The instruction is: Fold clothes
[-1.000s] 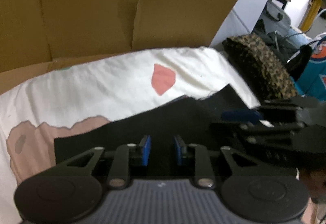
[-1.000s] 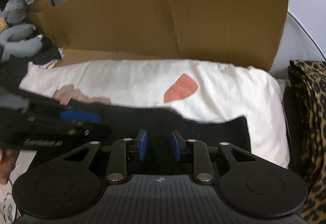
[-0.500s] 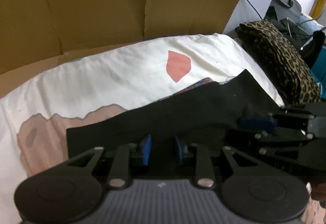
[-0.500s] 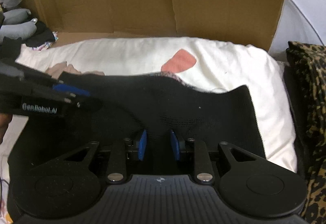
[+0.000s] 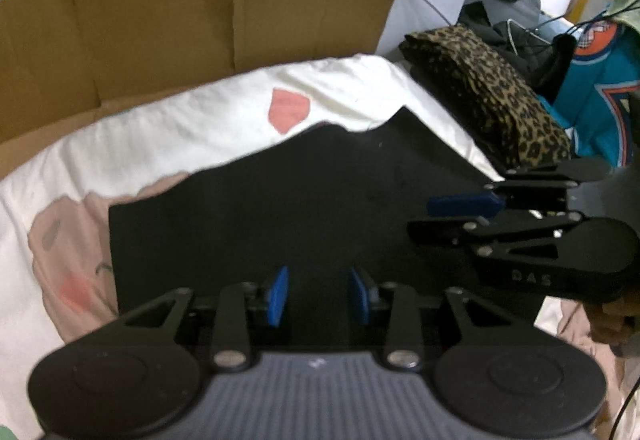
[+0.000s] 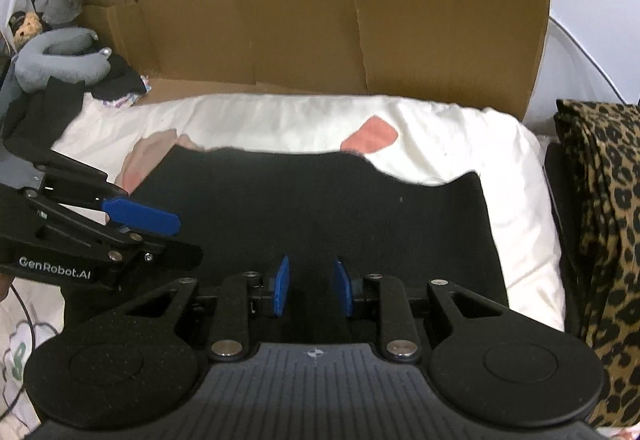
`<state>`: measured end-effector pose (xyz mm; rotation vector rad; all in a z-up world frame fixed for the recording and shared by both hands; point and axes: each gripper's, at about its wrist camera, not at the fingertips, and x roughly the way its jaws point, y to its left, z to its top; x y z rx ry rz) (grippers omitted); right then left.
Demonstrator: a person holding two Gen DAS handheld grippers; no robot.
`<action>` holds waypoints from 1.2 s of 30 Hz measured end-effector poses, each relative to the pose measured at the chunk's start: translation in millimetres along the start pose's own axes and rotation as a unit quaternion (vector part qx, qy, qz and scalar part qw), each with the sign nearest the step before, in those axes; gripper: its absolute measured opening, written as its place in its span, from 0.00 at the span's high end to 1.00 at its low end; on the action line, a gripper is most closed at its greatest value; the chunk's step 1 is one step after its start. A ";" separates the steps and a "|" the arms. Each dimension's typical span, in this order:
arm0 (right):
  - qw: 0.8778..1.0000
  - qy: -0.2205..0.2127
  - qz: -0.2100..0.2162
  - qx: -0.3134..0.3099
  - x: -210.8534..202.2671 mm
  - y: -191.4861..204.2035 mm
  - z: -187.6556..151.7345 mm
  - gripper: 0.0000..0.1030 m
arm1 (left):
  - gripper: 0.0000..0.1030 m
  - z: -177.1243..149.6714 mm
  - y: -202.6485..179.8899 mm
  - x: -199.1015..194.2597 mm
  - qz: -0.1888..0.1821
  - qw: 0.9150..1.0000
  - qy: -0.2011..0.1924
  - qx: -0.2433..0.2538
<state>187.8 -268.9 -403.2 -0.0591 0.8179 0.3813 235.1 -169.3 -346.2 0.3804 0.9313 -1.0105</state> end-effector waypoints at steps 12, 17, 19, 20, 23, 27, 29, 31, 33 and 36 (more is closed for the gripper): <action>0.998 0.029 -0.019 -0.045 3.1 -15.9 -21.6 0.71 | 0.63 -26.6 24.6 6.1 0.034 0.999 0.037 0.002; 0.998 0.035 -0.032 -0.040 -8.6 -31.0 -27.3 0.71 | 0.62 -40.8 32.8 -14.7 0.036 0.998 0.048 0.010; 0.998 0.038 -0.041 -0.038 -14.8 -35.1 -27.8 0.71 | 0.62 -44.0 36.9 -27.1 0.034 0.998 0.051 0.003; 0.997 0.039 -0.047 -0.038 -17.9 -36.9 -27.9 0.71 | 0.62 -45.5 38.3 -33.0 0.033 0.998 0.052 0.001; 0.998 0.038 -0.048 -0.023 -31.1 -41.1 -29.3 0.71 | 0.62 -48.6 40.9 -48.2 0.026 0.998 0.057 -0.006; 0.998 0.036 -0.049 -0.004 -49.1 -45.2 -31.7 0.71 | 0.62 -52.4 43.8 -62.6 0.011 0.998 0.063 -0.029; 0.998 0.034 -0.050 -0.002 -57.2 -44.0 -34.2 0.71 | 0.62 -54.4 41.1 -68.1 0.008 0.998 0.058 -0.028; 0.998 0.032 -0.046 0.003 -63.8 -41.3 -36.6 0.71 | 0.62 -56.3 38.4 -73.7 0.005 0.998 0.054 -0.027; 0.999 0.035 -0.036 0.000 -66.5 -34.2 -40.6 0.71 | 0.62 -57.0 32.4 -76.0 -0.006 0.999 0.050 -0.018; 0.998 0.050 -0.024 -0.021 -62.6 -19.2 -51.0 0.71 | 0.62 -59.0 19.4 -72.7 -0.032 0.998 0.061 0.010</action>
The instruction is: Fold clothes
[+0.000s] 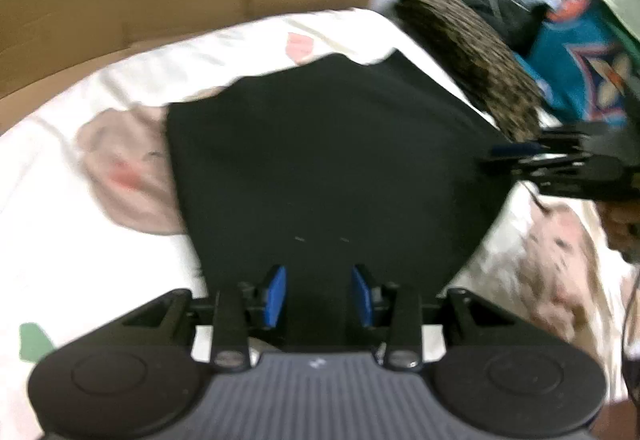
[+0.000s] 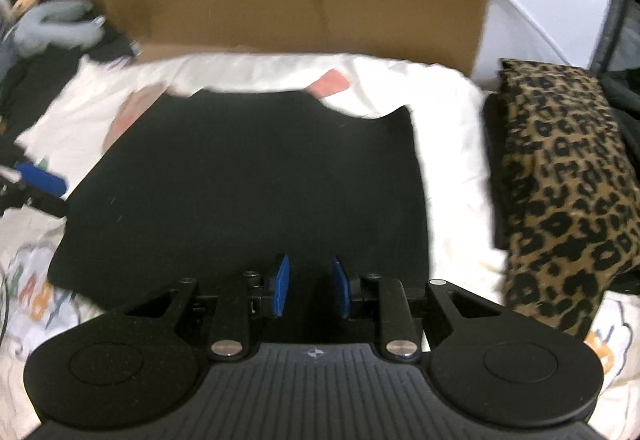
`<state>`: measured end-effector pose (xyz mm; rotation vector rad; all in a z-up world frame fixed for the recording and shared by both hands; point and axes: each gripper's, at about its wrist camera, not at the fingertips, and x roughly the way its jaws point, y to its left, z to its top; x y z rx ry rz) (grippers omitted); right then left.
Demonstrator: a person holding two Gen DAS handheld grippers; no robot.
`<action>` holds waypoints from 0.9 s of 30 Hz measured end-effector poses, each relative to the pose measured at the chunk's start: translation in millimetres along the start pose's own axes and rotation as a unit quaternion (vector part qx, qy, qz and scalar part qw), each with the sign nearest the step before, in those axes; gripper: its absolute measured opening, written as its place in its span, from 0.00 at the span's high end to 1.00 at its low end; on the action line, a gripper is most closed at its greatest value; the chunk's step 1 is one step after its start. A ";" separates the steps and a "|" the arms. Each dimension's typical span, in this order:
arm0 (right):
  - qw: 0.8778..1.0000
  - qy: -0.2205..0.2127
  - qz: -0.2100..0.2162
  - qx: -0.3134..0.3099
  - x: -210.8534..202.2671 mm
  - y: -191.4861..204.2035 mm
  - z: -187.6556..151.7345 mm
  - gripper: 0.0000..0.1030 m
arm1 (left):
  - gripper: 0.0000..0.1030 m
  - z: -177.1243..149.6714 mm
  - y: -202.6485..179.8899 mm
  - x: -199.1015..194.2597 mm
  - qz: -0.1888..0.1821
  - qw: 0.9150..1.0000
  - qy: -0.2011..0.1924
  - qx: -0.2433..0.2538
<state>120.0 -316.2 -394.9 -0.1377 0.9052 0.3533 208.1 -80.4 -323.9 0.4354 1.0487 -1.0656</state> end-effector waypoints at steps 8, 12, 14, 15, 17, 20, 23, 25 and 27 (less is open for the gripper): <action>0.999 0.031 -0.041 -0.015 6.0 -4.6 -16.0 0.71 | 0.62 -17.0 -5.2 17.3 -0.007 0.999 0.044 0.012; 0.998 0.038 -0.050 -0.004 1.6 -16.4 -23.3 0.71 | 0.62 -23.1 -3.6 17.6 -0.002 0.998 0.056 0.022; 0.998 0.042 -0.050 -0.021 0.9 -15.3 -26.8 0.71 | 0.62 -26.0 -2.2 14.3 -0.003 0.998 0.061 0.025; 0.997 0.043 -0.051 -0.024 0.2 -15.9 -27.7 0.71 | 0.62 -27.7 -0.5 12.5 -0.006 0.998 0.064 0.022; 0.997 0.045 -0.053 -0.025 -1.4 -18.2 -28.5 0.71 | 0.62 -31.9 3.2 9.6 -0.007 0.998 0.068 0.012; 0.997 0.050 -0.064 -0.011 -6.1 -25.5 -29.2 0.71 | 0.61 -38.3 9.5 7.1 -0.014 0.997 0.073 -0.009; 0.996 0.055 -0.061 0.029 -13.0 -36.3 -31.1 0.71 | 0.58 -41.2 7.7 11.6 -0.023 0.996 0.080 -0.015; 0.995 0.055 -0.052 0.060 -18.4 -42.8 -34.3 0.71 | 0.58 -43.5 2.7 15.6 -0.023 0.996 0.085 -0.006; 0.993 0.057 -0.045 0.088 -22.2 -48.2 -38.2 0.71 | 0.58 -46.0 -0.7 18.9 -0.023 0.996 0.086 -0.003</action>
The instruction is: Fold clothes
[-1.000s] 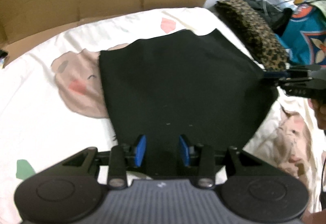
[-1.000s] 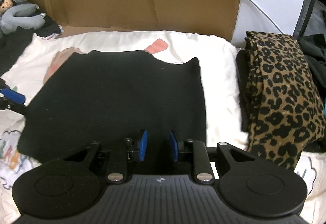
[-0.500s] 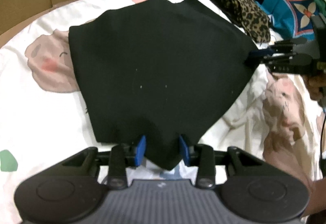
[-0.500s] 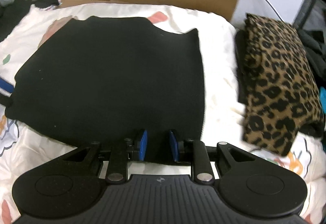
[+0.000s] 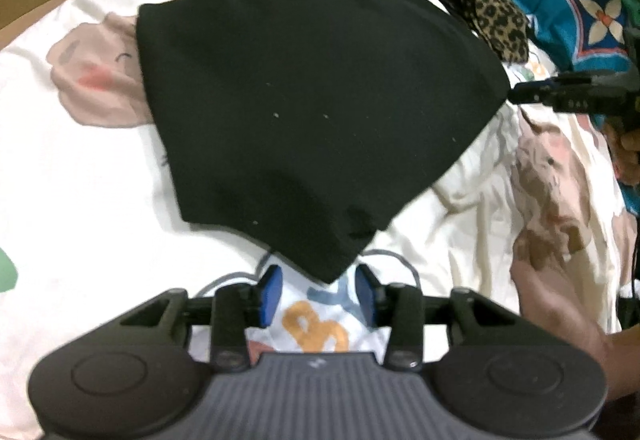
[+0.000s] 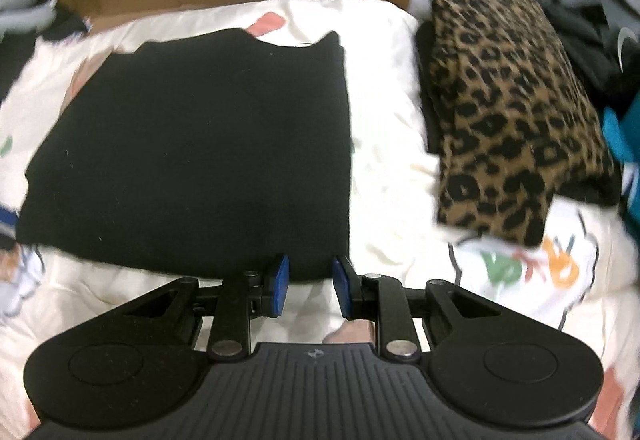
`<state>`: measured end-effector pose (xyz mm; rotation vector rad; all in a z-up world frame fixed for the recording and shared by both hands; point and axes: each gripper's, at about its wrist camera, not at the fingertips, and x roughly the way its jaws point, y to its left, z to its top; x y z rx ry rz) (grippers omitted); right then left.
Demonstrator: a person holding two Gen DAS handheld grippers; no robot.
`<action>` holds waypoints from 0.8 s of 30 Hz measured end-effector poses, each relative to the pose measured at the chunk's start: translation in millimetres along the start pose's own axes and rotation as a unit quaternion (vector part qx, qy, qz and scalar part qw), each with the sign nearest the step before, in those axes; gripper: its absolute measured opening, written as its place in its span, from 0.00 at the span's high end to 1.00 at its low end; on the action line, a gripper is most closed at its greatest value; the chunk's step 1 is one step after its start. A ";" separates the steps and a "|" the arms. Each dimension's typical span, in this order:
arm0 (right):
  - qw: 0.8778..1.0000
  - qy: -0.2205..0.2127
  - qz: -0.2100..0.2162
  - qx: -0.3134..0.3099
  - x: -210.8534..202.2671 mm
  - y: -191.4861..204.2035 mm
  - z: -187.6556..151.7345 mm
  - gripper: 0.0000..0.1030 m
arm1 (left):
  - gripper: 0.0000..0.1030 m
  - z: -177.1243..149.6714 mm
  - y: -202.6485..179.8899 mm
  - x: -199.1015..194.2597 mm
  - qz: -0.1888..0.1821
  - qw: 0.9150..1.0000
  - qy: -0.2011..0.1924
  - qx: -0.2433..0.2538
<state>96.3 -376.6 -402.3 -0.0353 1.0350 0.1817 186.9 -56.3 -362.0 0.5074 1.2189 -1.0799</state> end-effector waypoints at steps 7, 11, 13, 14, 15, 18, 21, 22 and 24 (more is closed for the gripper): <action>0.994 0.022 0.046 0.101 5.3 -18.3 -12.8 0.71 | 0.60 -2.7 -1.9 8.5 0.011 1.000 -0.004 0.014; 0.981 0.024 0.086 0.173 8.5 -29.6 -19.2 0.70 | 0.67 -2.9 -3.4 9.7 0.011 1.000 -0.007 0.022; 0.973 0.015 0.098 0.207 10.0 -35.8 -21.3 0.69 | 0.72 -2.3 -3.3 9.9 0.010 1.000 -0.008 0.022; 0.968 0.010 0.104 0.226 11.8 -39.3 -22.3 0.69 | 0.75 -1.8 -3.1 10.1 0.009 1.000 -0.009 0.022; 0.963 0.006 0.111 0.246 14.1 -42.9 -23.5 0.68 | 0.78 -1.4 -2.9 10.0 0.009 1.000 -0.010 0.021; 0.941 0.004 0.132 0.312 25.4 -53.3 -29.7 0.68 | 0.92 -1.4 -4.3 8.4 0.002 1.000 -0.013 0.025; 0.911 0.004 0.155 0.383 31.8 -65.3 -36.7 0.68 | 0.95 -1.7 -7.7 2.4 0.003 0.999 -0.015 0.050; 0.903 0.002 0.160 0.399 32.5 -68.9 -36.9 0.68 | 0.96 -1.5 -7.4 -0.1 0.006 0.998 -0.016 0.055; 0.894 0.000 0.166 0.417 33.6 -73.6 -36.6 0.86 | 0.96 -0.7 -5.3 -4.8 0.007 0.998 -0.017 0.055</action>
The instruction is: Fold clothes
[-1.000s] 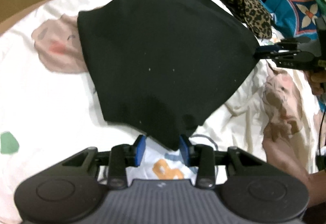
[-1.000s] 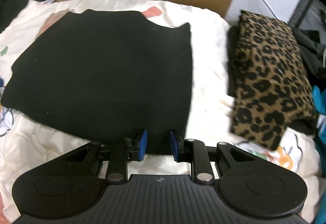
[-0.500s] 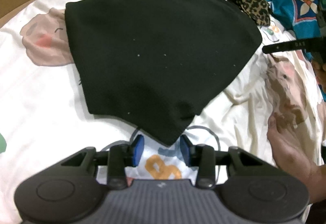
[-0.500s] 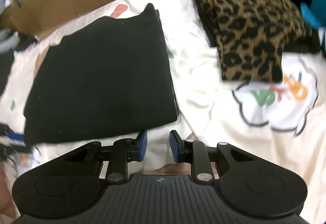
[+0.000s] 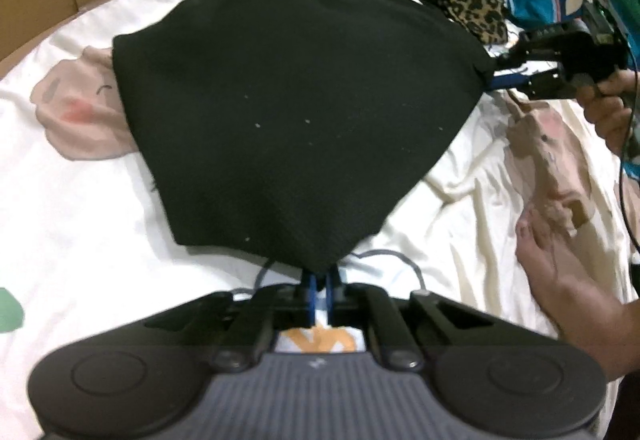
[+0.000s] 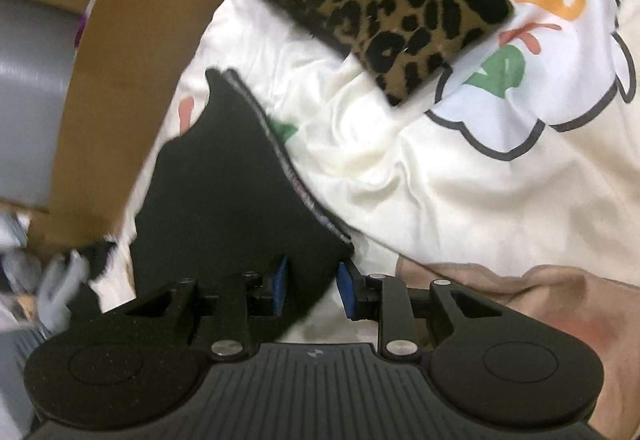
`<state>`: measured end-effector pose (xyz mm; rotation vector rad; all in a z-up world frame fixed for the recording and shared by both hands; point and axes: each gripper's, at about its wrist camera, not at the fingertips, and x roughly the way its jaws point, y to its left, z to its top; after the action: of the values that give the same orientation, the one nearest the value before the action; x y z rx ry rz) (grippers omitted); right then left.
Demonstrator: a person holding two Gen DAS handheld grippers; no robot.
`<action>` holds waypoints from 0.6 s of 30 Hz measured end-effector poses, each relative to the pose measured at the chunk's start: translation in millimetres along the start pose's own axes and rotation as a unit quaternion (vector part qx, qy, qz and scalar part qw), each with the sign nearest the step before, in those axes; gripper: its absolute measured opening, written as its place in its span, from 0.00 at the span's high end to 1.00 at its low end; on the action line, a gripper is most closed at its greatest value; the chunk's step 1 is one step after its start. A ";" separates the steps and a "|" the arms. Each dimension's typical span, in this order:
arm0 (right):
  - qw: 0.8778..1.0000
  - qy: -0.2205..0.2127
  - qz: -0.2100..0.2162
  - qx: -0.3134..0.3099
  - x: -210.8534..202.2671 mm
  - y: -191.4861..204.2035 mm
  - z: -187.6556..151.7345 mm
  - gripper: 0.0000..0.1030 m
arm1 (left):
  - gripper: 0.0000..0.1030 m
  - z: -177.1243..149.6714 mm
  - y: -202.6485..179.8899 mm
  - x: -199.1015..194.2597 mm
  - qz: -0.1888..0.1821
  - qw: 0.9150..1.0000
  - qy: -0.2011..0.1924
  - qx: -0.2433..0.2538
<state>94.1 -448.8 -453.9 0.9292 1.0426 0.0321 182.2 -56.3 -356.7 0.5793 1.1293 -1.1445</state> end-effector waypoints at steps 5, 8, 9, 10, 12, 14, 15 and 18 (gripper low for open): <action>0.999 -0.008 -0.011 -0.030 -4.6 10.4 -0.2 0.97 | 0.96 3.3 -1.1 -10.7 0.004 1.000 -0.002 0.018; 0.999 -0.020 -0.016 -0.043 -11.6 17.3 0.2 0.97 | 0.97 1.4 -1.5 -9.8 0.000 1.000 0.008 0.022; 0.999 -0.020 -0.020 -0.046 -10.8 17.8 0.3 0.97 | 0.97 -0.2 -1.3 -6.5 0.001 1.000 0.014 0.022; 0.998 -0.018 -0.025 -0.049 -8.1 17.2 0.4 0.97 | 0.97 -2.0 -0.5 -2.2 0.001 1.000 0.022 0.020; 0.998 -0.013 -0.036 -0.053 -2.6 16.0 0.7 0.96 | 0.96 -5.4 1.1 6.4 0.002 0.999 0.038 0.015; 0.997 -0.006 -0.043 -0.060 2.5 15.9 -0.7 0.96 | 0.98 -6.6 1.4 8.4 0.006 0.998 0.052 0.018; 0.997 -0.005 -0.046 -0.066 3.1 17.7 -1.5 0.93 | 0.98 -6.8 1.9 6.8 0.008 0.998 0.057 0.020; 0.995 -0.003 -0.049 -0.085 0.4 22.5 -2.8 0.89 | 0.96 -7.3 11.3 -6.5 -0.006 0.999 0.046 0.000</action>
<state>101.0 -432.5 -439.7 0.7237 1.0618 0.0362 189.7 -43.5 -355.4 0.6322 1.2122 -1.1377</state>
